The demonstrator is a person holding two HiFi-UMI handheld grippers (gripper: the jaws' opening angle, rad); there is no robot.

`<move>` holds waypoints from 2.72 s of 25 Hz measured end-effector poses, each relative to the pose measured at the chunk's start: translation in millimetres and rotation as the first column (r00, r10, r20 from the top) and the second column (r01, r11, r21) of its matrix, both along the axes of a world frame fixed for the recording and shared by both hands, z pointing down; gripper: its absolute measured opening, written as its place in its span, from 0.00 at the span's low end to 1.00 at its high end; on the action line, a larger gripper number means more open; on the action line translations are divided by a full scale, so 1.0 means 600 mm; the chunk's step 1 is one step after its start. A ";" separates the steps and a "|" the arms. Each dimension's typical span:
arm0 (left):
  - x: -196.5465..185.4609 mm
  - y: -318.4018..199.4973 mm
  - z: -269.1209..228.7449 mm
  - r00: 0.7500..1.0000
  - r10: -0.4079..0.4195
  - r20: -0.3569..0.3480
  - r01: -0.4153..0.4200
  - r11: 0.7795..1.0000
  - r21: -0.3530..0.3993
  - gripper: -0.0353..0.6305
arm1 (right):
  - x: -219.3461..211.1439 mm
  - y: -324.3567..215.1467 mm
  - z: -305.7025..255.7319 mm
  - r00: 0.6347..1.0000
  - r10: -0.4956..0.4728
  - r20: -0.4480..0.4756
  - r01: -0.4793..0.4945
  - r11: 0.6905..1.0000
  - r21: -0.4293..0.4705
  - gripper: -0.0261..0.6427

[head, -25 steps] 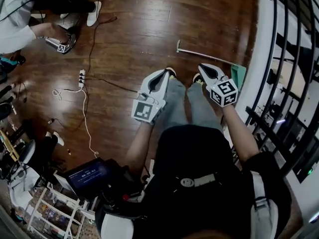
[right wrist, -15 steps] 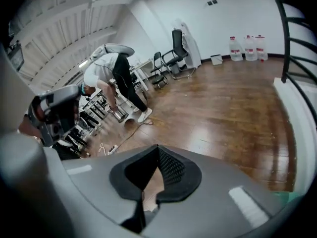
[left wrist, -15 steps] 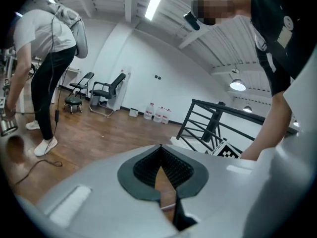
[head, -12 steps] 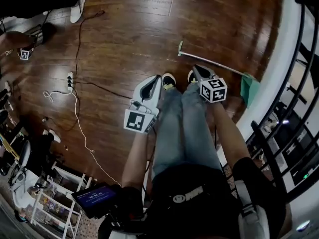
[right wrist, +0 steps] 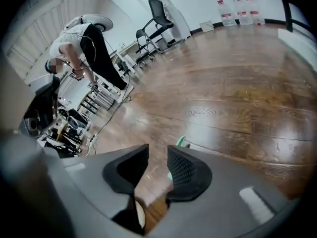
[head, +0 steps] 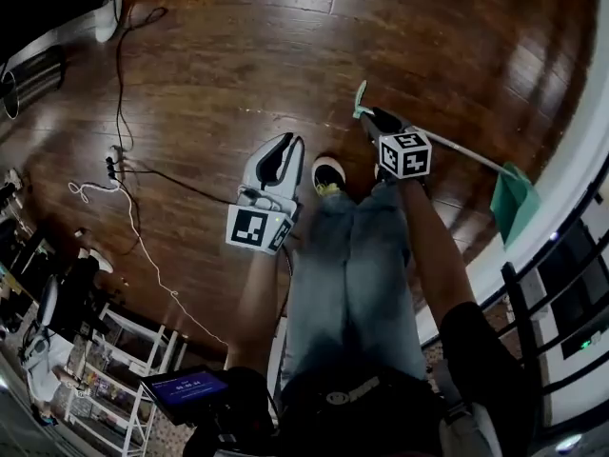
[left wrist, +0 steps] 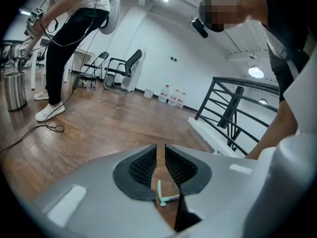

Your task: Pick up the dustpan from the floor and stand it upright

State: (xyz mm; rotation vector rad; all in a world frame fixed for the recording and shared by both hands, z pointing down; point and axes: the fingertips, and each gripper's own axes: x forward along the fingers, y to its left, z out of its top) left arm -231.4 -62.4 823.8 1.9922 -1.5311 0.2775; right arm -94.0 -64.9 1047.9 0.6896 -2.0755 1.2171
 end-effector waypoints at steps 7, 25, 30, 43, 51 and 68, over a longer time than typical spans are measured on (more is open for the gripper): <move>0.000 0.000 0.088 1.000 -0.010 -0.022 0.010 0.999 -0.036 0.22 | -0.017 -0.011 0.119 0.991 -0.010 -0.132 0.005 0.999 -0.038 0.30; 0.008 -0.016 0.097 1.000 0.010 -0.005 -0.010 1.000 -0.015 0.22 | -0.032 -0.009 0.201 0.937 -0.070 -0.344 0.059 0.997 -0.044 0.26; 0.008 -0.013 0.094 1.000 0.022 -0.009 -0.022 1.000 0.007 0.19 | -0.029 -0.006 0.206 0.927 -0.055 -0.370 0.041 0.998 -0.045 0.25; 0.065 -0.021 -0.130 0.997 0.069 -0.038 -0.066 0.996 0.062 0.08 | 0.026 -0.029 -0.158 0.982 0.119 -0.144 -0.129 0.990 -0.062 0.19; 0.142 -0.041 -0.435 0.984 0.172 -0.044 -0.161 0.970 0.183 0.08 | 0.096 -0.043 -0.544 0.976 0.212 0.059 -0.206 0.974 -0.094 0.15; 0.204 -0.045 -0.589 0.969 0.246 -0.038 -0.228 0.937 0.265 0.08 | 0.214 -0.068 -0.692 0.814 0.272 0.513 -0.079 0.927 -0.365 0.14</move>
